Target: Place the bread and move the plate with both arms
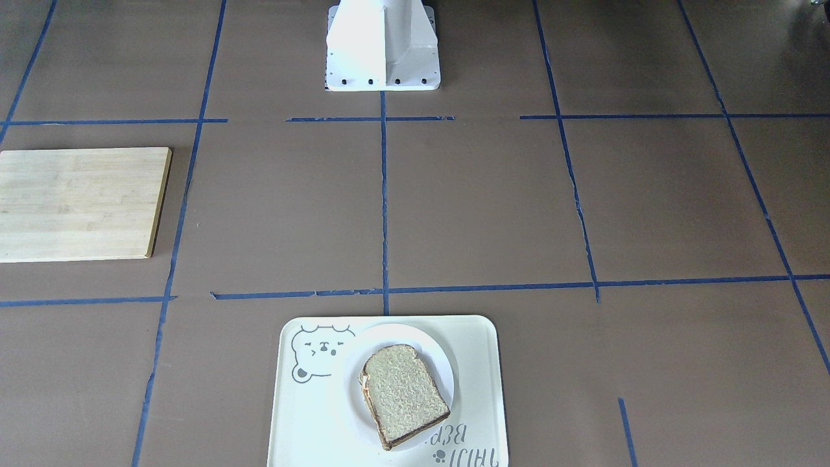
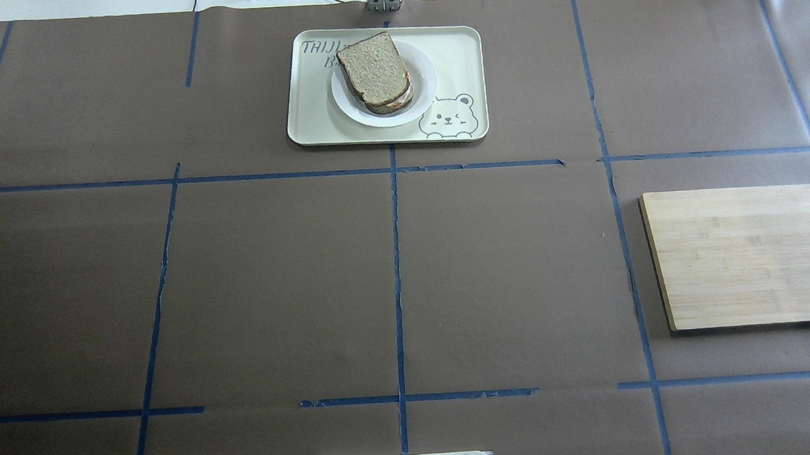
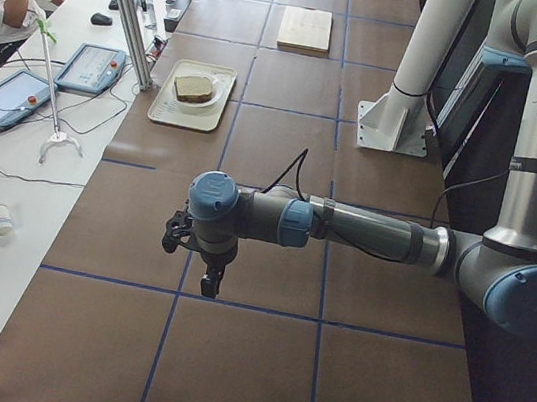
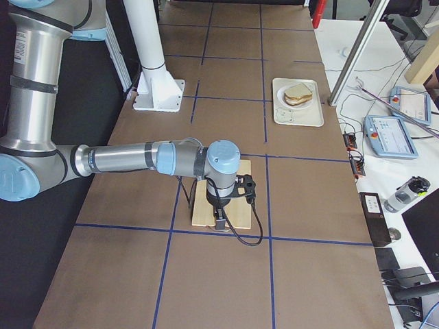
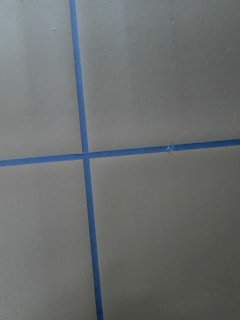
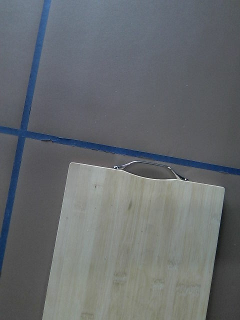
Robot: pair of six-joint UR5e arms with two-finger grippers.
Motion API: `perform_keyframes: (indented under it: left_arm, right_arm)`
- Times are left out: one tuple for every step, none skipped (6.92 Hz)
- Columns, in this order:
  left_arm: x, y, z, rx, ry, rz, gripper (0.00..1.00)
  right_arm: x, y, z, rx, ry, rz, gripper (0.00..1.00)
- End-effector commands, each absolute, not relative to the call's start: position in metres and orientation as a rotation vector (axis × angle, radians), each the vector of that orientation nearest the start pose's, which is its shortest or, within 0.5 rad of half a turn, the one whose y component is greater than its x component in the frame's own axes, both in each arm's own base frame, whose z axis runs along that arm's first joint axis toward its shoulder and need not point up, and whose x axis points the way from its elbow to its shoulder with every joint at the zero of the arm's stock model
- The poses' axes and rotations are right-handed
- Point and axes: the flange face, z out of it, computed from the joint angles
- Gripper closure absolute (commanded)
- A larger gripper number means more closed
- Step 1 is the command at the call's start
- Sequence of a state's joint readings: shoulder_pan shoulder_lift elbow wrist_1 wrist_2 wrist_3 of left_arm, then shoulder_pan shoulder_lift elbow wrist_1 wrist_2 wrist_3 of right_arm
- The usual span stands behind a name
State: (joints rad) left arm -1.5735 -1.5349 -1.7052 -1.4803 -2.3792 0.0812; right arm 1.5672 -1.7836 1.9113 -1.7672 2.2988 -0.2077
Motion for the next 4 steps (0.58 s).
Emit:
perform_keyframes:
  left_arm:
    - [-0.063,-0.4745,0.6188,0.036,0.803,0.072,0.0]
    - [-0.063,-0.4753,0.6158,0.041,0.803,0.075,0.0]
    - [-0.0633,-0.4755,0.6138,0.046,0.8,0.077,0.0]
    - [-0.0633,-0.4755,0.6138,0.046,0.8,0.078,0.0]
  right_arm:
    - [0.0652,-0.3938,0.6083,0.01,-0.732,-0.179,0.0]
    - [0.0646,-0.3946,0.6077,0.011,-0.732,-0.181,0.0]
    - [0.061,-0.3951,0.6085,0.006,-0.732,-0.188,0.0]
    - [0.0597,-0.3946,0.6091,0.003,-0.732,-0.19,0.0]
